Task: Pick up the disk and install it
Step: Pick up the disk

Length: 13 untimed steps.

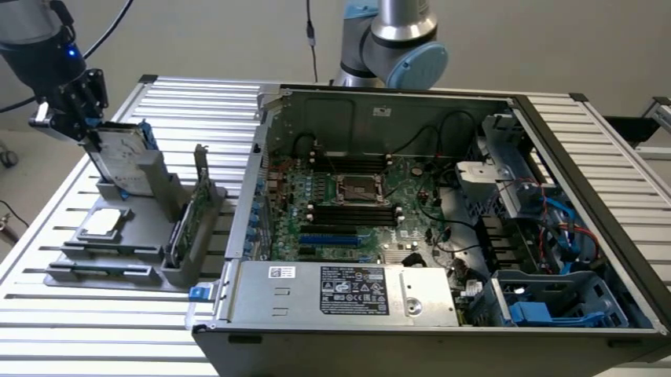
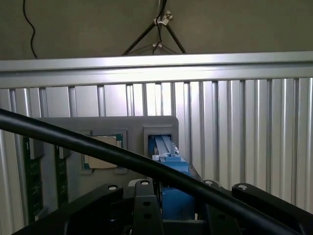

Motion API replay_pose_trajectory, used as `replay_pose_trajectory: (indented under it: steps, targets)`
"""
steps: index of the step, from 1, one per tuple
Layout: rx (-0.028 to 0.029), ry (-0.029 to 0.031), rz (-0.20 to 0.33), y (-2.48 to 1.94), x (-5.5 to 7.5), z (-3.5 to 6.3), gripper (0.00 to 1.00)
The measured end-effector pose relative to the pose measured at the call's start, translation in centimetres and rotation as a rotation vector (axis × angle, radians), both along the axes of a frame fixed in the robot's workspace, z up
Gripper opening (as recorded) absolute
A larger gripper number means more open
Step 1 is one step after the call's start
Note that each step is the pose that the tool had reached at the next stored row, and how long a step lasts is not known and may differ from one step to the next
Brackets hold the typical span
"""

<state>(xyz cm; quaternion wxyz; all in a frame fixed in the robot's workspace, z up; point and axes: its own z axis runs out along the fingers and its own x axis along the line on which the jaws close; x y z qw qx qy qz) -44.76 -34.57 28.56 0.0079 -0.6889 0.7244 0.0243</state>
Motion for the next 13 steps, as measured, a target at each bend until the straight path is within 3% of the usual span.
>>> replay_pose_trajectory:
  steps: [4,13]
  targets:
    - [0.0001,-0.0042,0.000,-0.03,-0.44,-0.02,0.34]
    - [-0.0001,-0.0051,0.000,-0.22,-0.49,-0.01,0.33]
